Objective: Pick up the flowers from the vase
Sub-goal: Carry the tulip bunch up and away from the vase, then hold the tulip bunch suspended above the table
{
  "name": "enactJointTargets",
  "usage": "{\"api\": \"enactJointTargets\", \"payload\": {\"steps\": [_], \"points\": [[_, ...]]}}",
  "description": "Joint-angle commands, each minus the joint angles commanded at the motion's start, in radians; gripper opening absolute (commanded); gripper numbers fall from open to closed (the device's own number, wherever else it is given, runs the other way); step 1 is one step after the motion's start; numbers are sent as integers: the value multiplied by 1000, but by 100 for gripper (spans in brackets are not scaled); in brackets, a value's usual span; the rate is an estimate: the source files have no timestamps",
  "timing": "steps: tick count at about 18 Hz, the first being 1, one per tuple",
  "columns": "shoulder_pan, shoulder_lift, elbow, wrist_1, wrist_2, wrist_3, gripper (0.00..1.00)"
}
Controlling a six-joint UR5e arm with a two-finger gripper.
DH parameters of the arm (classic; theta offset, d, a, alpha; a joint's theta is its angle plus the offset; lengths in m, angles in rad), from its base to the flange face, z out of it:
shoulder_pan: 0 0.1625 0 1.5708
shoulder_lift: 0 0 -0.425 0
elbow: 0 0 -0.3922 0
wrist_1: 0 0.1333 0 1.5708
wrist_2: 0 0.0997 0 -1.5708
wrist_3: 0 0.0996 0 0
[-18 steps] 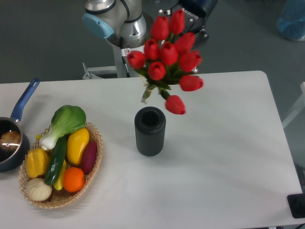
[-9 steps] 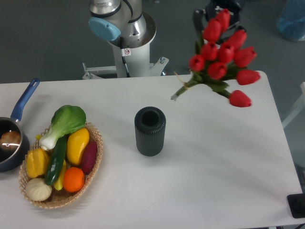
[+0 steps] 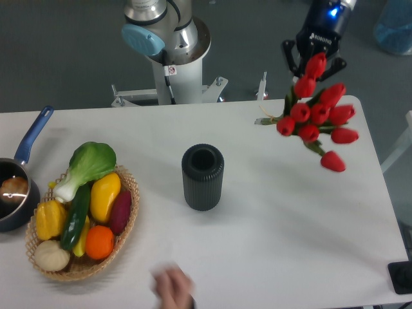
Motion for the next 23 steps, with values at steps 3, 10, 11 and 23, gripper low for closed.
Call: {"api": "enactJointTargets", "payload": {"steps": [3,10,11,23], "points": [[-61,-48,5,86,51,3,0],[-167,-118,90,103,350,-9,0],[-176,-121,101,103,380,-7,0],[-388,-269,288,109,681,2,0]]}}
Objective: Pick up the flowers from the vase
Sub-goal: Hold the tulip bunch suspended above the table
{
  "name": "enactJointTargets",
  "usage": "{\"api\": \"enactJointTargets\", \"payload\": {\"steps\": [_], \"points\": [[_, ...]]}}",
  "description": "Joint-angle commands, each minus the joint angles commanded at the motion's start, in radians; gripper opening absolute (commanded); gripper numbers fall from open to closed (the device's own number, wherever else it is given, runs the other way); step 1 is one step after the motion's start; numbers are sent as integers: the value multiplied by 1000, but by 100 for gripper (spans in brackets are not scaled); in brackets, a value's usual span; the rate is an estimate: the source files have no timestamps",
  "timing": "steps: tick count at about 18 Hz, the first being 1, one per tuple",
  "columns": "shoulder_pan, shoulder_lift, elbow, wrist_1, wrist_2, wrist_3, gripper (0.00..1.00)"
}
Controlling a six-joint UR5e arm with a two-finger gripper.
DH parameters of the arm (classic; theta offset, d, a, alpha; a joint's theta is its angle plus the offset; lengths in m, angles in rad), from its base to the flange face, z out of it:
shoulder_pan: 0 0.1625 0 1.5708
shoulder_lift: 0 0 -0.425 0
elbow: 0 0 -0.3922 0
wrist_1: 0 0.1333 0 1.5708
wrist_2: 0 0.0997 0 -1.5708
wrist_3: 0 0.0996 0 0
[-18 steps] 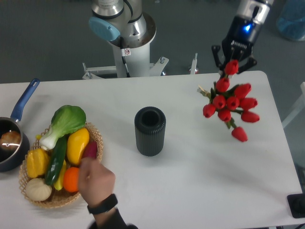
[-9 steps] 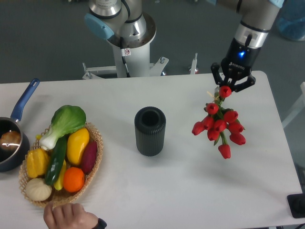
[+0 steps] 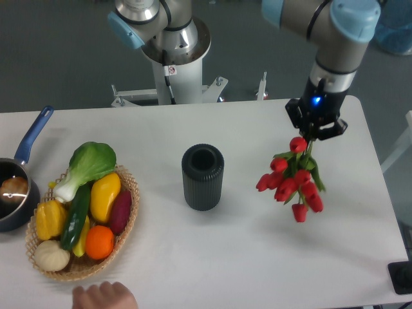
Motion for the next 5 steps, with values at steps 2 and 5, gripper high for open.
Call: {"api": "enactJointTargets", "payload": {"steps": [2,5], "points": [[-15,-14,20,-2,2,2,0],[-35,-32,35,0,28,-9,0]]}}
